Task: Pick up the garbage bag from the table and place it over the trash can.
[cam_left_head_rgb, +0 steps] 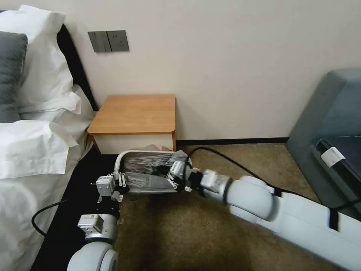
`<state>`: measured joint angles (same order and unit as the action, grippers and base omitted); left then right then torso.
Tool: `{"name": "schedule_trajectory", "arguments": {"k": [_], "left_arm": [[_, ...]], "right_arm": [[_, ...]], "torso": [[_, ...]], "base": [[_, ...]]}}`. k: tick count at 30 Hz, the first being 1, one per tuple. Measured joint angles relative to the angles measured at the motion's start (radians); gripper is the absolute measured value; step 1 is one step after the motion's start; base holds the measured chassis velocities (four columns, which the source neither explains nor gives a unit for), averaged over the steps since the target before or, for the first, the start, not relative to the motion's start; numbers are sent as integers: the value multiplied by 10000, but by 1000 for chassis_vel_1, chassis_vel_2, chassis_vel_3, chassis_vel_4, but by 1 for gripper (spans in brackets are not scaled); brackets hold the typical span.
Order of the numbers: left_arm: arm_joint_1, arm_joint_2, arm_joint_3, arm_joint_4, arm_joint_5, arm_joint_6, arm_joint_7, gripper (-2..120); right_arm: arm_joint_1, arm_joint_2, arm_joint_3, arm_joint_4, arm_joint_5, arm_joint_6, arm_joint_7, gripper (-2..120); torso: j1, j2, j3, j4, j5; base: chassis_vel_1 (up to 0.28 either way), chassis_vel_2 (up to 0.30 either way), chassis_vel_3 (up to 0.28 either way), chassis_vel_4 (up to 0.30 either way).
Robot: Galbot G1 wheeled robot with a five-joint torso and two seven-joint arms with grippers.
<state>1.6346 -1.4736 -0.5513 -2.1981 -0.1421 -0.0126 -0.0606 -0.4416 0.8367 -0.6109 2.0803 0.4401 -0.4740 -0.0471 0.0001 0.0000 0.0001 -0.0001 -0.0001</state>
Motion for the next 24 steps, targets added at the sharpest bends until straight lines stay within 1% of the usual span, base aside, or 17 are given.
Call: {"name": "schedule_trajectory", "arguments": {"k": [2, 3, 7, 8, 9, 10, 12, 13, 16, 18, 21, 24], "left_arm": [[3, -22, 53, 55, 63, 0, 1, 7], [3, -22, 53, 55, 63, 0, 1, 7], [19, 12, 77, 112, 494, -21, 188, 7], [19, 12, 77, 112, 494, -21, 188, 7], [10, 29, 54, 108, 574, -19, 209, 7], [5, 35, 50, 80, 606, -4, 218, 7], [-16, 20, 46, 0, 692, 34, 228, 7], [-16, 20, 46, 0, 692, 34, 228, 7], [-14, -27, 52, -84, 825, 45, 235, 7], [-6, -37, 57, -109, 835, 44, 234, 7], [78, -76, 123, -235, 858, 46, 219, 7], [116, -96, 172, -312, 875, 46, 214, 7]], "right_arm": [[502, 338, -418, -485, -68, -83, -54, 0], [502, 338, -418, -485, -68, -83, -54, 0], [2064, 1113, -1758, -1707, -268, -203, -268, 0], [2064, 1113, -1758, -1707, -268, -203, -268, 0], [2486, 1384, -2214, -2155, -303, -219, -330, 0], [2737, 1584, -2503, -2487, -337, -229, -362, 0], [3247, 2093, -3169, -3268, -450, -231, -543, 0], [3247, 2093, -3169, -3268, -450, -231, -543, 0], [3632, 2720, -3659, -4221, -796, -97, -857, 0], [3666, 2811, -3722, -4374, -873, -62, -916, 0], [3699, 3272, -3933, -5271, -1283, 99, -1112, 0], [3684, 3474, -4008, -5630, -1364, 145, -1118, 0]], "torso": [[0, 0, 0, 1, 0], [0, 0, 0, 1, 0], [0, 0, -1, 2, -2], [0, 0, -1, 2, -2], [0, 0, 0, 1, -2], [0, 0, 0, 4, -2], [0, 0, 0, 1, -2], [0, 0, 0, 1, -2], [0, 0, 0, 3, -1], [1, 0, -1, 3, -1], [0, 0, 0, 0, 0], [0, 0, 0, 1, 0]], "base": [[0, 0, 0, 0], [0, 0, 0, 0], [0, 0, 0, 0], [0, 0, 0, 0], [0, 0, 0, 0], [0, 0, 0, 0], [0, 0, 0, 0], [0, 0, 0, 0], [0, 0, 0, 0], [0, 0, 0, 0], [0, 0, 0, 0], [0, 0, 0, 0]]}}
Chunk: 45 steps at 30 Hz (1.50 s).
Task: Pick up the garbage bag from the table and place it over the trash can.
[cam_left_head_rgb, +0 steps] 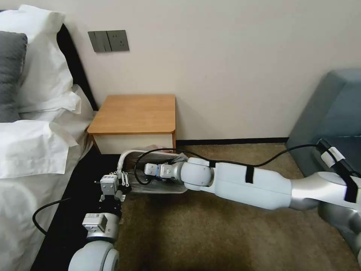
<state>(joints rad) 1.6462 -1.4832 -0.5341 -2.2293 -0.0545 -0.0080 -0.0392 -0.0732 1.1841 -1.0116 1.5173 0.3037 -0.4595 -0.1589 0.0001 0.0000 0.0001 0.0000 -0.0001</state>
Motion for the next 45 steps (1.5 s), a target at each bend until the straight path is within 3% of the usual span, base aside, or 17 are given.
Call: {"name": "schedule_trajectory", "arguments": {"k": [7, 11, 15, 19, 21, 22, 25, 26, 29, 30, 33, 34, 35, 38, 45], "left_arm": [[11, -74, 27, -62, 34, -1, -2, 7], [-52, -72, -54, 123, -38, -2, -62, 7], [-187, -128, -80, 429, -189, 123, -192, 7], [-239, -143, -104, 542, -323, 232, -280, 7], [-289, -145, -160, 590, -596, 423, -405, 7], [-289, -145, -160, 590, -596, 423, -405, 7], [-314, -115, -188, 591, -1259, 924, -620, 7], [-314, -115, -188, 591, -1259, 924, -620, 7], [-226, 17, -79, 451, -2686, 1777, -712, 7], [-226, 17, -79, 451, -2686, 1777, -712, 7], [-188, 199, -45, 394, -4296, 2962, -657, 7], [-192, 255, -47, 466, -4490, 3170, -560, 7], [-192, 255, -47, 466, -4490, 3170, -560, 7], [-223, 421, -45, 669, -5277, 4025, -340, 7], [-295, 492, 61, 1219, -5163, 4541, -201, 7]], "right_arm": [[-255, 341, 112, -552, -172, 112, 30, 0], [-505, -37, 535, 145, -129, 114, 123, 0], [-1027, -1123, 1419, 2163, 62, 108, 162, 0], [-1396, -1872, 1884, 3184, 120, 156, 134, 0], [-2074, -2708, 2626, 4116, 117, 286, 46, 0], [-2074, -2708, 2626, 4116, 117, 286, 46, 0], [-3893, -3910, 4454, 5244, -13, 718, -62, 0], [-3893, -3910, 4454, 5244, -13, 718, -62, 0], [-5820, -4635, 6483, 6220, -10, 1315, 581, 0], [-5820, -4635, 6483, 6220, -10, 1315, 581, 0], [-8208, -4321, 8375, 6922, -33, 1843, 1635, 6], [-8868, -4027, 9014, 7042, -32, 1983, 1904, 10], [-8868, -4027, 9014, 7042, -32, 1983, 1904, 10], [-10664, -2738, 11102, 7166, 0, 2411, 2248, 25], [-12453, -1387, 12982, 7149, 111, 2839, 2203, 48]], "torso": [[0, 0, 0, 2, 1], [0, 0, -1, 0, 1], [-1, 0, -1, 1, 3], [-1, 0, -1, 0, 1], [-1, 0, -1, 1, 4], [-1, 0, -1, 1, 4], [-1, 0, -2, -4, 8], [-1, 0, -2, -4, 8], [-2, 1, -2, -1, 1], [-2, 1, -2, -1, 1], [-1, 2, -2, -3, 3], [-1, 2, -2, -3, 4], [-1, 2, -2, -3, 4], [-1, 1, -2, 3, 4], [-1, 2, -2, -1, -2]], "base": [[0, 0, 0, 0], [0, 0, 0, 0], [0, 0, 0, 0], [0, 0, 0, 0], [0, 0, 0, 0], [0, 0, 0, 0], [0, 0, 0, 0], [0, 0, 0, 0], [0, 0, 0, 0], [0, 0, 0, 0], [0, 0, 0, 0], [0, 0, 0, 0], [0, 0, 0, 0], [0, 0, 0, 0], [0, 0, 0, 0]]}}
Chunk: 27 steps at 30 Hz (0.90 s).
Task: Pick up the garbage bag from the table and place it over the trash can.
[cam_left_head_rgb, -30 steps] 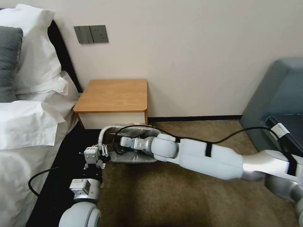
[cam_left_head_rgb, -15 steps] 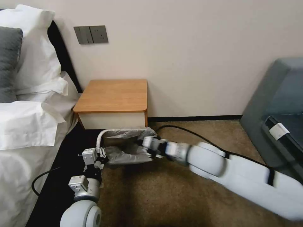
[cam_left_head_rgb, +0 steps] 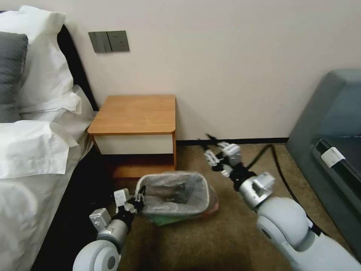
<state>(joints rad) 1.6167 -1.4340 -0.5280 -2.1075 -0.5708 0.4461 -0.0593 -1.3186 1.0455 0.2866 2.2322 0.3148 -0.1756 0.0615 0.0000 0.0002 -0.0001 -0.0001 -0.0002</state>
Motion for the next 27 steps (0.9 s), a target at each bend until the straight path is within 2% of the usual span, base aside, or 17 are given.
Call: {"name": "schedule_trajectory", "arguments": {"k": [2, 3, 6, 7, 9, 11, 13, 15, 22, 23, 25, 27], "left_arm": [[-32, 65, 51, 264, 101, 109, -1, 7], [-32, 65, 51, 264, 101, 109, -1, 7], [-113, 82, 168, 518, 98, 153, -85, 7], [-113, 82, 168, 518, 98, 153, -85, 7], [-97, 5, 317, 642, 110, 234, -150, 7], [-80, -18, 356, 684, 166, 205, -149, 7], [-25, -99, 455, 806, 340, 49, -123, 7], [-19, -143, 485, 830, 366, 23, -134, 7], [62, -337, 525, 856, 649, -233, -143, 33], [62, -337, 525, 856, 649, -233, -143, 33], [101, -336, 488, 783, 717, -366, -142, 46], [124, -333, 448, 724, 719, -394, -141, 50]], "right_arm": [[-317, 236, 319, 2, -75, 136, -111, 57], [-317, 236, 319, 2, -75, 136, -111, 57], [-440, 455, 401, 103, -177, 152, -191, 72], [-440, 455, 401, 103, -177, 152, -191, 72], [-557, 671, 377, 251, -478, 198, -308, 84], [-635, 730, 362, 344, -558, 215, -371, 85], [-841, 844, 261, 551, -666, 227, -488, 97], [-886, 861, 244, 550, -723, 255, -525, 99], [-1071, 899, 244, 482, -886, 420, -650, 100], [-1071, 899, 244, 482, -886, 420, -650, 100], [-1090, 950, 133, 460, -949, 435, -694, 100], [-1094, 993, 64, 433, -997, 444, -709, 100]], "torso": [[0, 0, 0, 2, 2], [0, 0, 0, 2, 2], [0, 0, 0, 2, 2], [0, 0, 0, 2, 2], [0, -1, 1, 2, 2], [0, 0, 0, 2, 1], [0, -1, 0, 2, 1], [0, -1, 0, 3, 2], [-1, 0, 1, 2, 1], [-1, 0, 1, 2, 1], [0, 0, 1, 1, 1], [0, 0, 1, 1, 2]], "base": [[0, 0, 0, 0], [0, 0, 0, 0], [0, 0, 0, 0], [0, 0, 0, 0], [0, 0, 0, 0], [0, 0, 0, 0], [0, 0, 0, 0], [0, 0, 0, 0], [0, 0, 0, 0], [0, 0, 0, 0], [0, 0, 0, 0], [0, 0, 0, 0]]}}
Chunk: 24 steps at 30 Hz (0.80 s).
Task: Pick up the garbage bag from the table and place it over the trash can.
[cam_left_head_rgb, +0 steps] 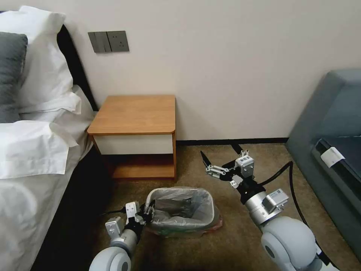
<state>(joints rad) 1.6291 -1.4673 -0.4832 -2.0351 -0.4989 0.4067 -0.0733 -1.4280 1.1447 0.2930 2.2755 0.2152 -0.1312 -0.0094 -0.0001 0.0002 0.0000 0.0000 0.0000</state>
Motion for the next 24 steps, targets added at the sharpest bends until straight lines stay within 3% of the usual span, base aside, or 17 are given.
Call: {"name": "schedule_trajectory", "arguments": {"k": [11, 14, 17, 20, 21, 22, 24], "left_arm": [[279, -68, -109, -310, 384, -615, -34, 88], [336, -94, -86, -352, 527, -1512, -4, 99], [315, -81, -101, -349, 500, -2168, 28, 100], [259, -57, -232, -136, 768, -3503, 340, 100], [259, -57, -232, -136, 768, -3503, 340, 100], [156, -103, -397, 194, 1463, -4630, 560, 100], [23, -78, -582, 567, 1994, -5565, 812, 100]], "right_arm": [[-331, 573, -268, -568, -497, 174, -50, 100], [-595, 933, -223, -997, -681, 350, -6, 100], [-723, 1203, -130, -1419, -757, 430, 254, 100], [-768, 1466, 92, -1961, -742, 602, 523, 100], [-768, 1466, 92, -1961, -742, 602, 523, 100], [-745, 1655, 337, -2438, -733, 937, 636, 100], [-746, 1827, 575, -2891, -728, 1252, 693, 100]], "torso": [[0, -1, 0, 1, -1], [1, -1, 0, 1, -1], [0, -1, 0, 0, 0], [0, -1, 0, 0, 0], [0, -1, 0, 0, 0], [0, -1, 0, 0, 0], [0, -2, 0, 0, 0]], "base": [[0, 0, 0, 0], [0, 0, 0, 0], [0, 0, 0, 0], [0, 0, 0, 0], [0, 0, 0, 0], [0, 0, 0, 0], [0, 0, 0, 0]]}}
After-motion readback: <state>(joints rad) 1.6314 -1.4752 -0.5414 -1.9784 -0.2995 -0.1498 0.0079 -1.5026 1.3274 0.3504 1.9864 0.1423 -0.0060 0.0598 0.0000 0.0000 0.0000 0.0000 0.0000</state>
